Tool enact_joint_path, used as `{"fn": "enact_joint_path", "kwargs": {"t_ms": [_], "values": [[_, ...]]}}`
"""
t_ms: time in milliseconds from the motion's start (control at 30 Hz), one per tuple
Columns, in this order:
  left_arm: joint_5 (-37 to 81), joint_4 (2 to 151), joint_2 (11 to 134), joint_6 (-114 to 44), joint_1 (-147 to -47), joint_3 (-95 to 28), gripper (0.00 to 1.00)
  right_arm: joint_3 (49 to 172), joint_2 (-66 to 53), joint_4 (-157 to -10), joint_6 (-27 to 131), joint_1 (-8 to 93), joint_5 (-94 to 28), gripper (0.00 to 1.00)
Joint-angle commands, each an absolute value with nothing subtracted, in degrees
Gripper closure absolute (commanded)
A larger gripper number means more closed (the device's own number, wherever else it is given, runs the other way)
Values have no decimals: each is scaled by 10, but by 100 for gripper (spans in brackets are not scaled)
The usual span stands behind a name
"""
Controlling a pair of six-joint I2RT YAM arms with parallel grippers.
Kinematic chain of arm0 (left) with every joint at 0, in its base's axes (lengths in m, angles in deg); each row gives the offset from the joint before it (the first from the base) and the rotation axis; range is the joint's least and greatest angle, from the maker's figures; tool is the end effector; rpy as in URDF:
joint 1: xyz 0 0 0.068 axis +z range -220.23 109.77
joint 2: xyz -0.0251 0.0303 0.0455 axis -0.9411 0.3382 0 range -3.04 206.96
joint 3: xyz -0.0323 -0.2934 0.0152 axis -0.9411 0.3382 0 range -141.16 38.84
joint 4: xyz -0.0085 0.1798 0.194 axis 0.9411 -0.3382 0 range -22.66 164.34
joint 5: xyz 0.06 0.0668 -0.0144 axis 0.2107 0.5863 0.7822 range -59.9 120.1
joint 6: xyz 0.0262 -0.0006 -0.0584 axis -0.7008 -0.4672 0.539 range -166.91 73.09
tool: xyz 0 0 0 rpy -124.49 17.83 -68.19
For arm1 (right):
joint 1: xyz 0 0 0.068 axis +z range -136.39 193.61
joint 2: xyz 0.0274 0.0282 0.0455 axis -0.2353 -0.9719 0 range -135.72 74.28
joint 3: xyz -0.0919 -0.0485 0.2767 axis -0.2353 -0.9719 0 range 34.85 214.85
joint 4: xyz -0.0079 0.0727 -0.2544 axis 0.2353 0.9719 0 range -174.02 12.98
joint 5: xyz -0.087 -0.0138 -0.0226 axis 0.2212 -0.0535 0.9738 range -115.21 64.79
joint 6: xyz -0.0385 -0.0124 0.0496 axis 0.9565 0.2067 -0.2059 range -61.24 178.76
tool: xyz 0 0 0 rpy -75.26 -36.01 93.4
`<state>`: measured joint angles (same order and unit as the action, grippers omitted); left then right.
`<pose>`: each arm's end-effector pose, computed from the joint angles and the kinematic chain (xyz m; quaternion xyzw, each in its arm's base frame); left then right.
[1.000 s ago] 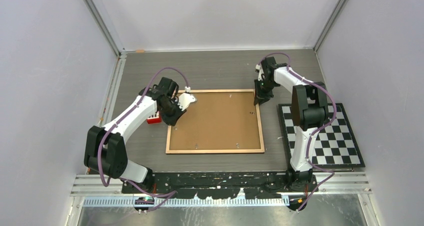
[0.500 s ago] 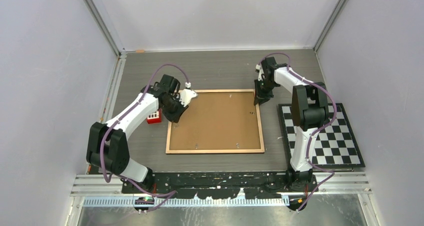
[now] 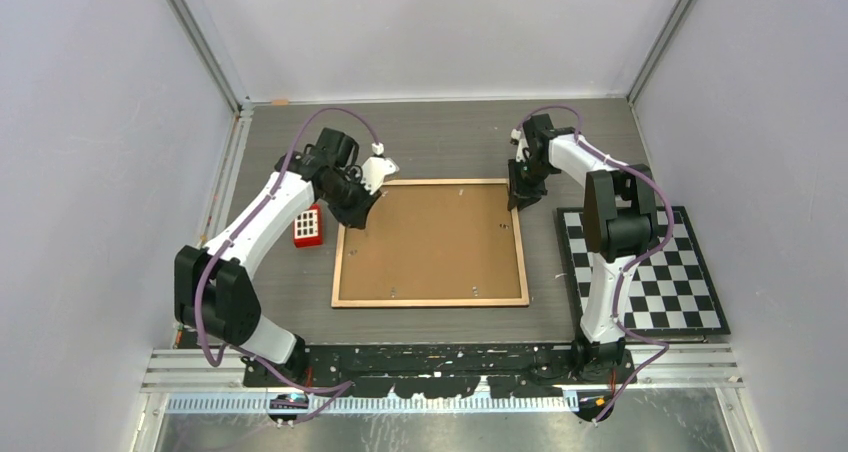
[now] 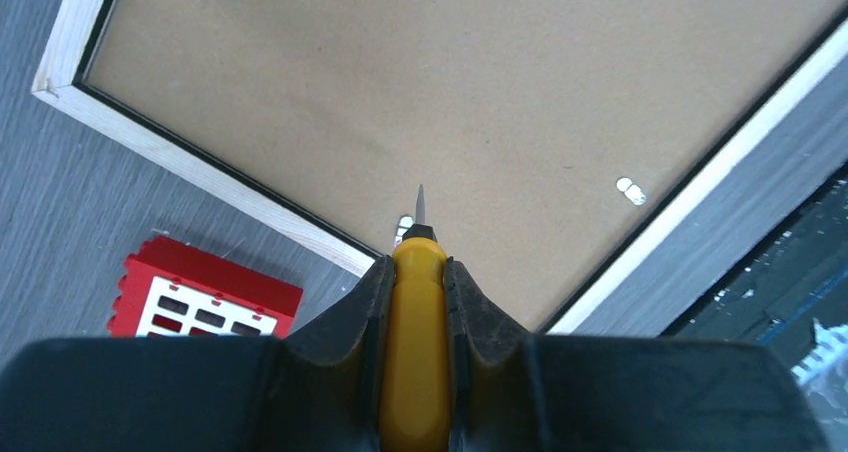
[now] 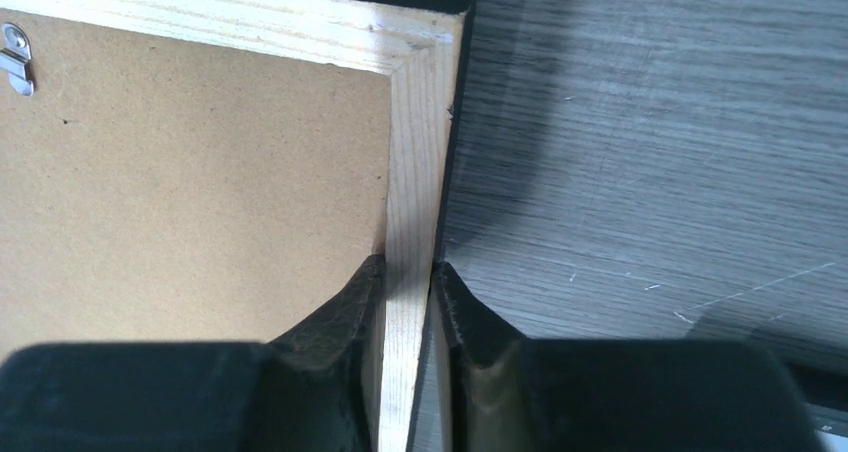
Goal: Take the photo out of the frame
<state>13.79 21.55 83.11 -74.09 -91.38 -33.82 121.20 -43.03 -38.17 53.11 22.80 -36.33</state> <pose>0.2796 -0.1231 0.2894 0.4232 0.8719 -0.1279 0.2105 0.4169 0.0772 0.1731 -0.0417 0.9879 0.1102 0.1009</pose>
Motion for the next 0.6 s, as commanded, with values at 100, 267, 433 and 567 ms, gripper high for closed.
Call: {"fn": "enact_joint_path", "kwargs": {"t_ms": [100,267,433,567], "values": [[28,113,843,-756,-897,-396,100,1194,-390,-342,584,225,-389,46],[-64,91,875,-703,-896,-452,100,1164,-302,-380,650,225,-477,29],[-138,100,911,-630,-896,-493,100,1140,-221,-418,688,236,-639,24],[-187,117,931,-575,-896,-513,100,1143,-198,-428,682,271,-746,26]]}}
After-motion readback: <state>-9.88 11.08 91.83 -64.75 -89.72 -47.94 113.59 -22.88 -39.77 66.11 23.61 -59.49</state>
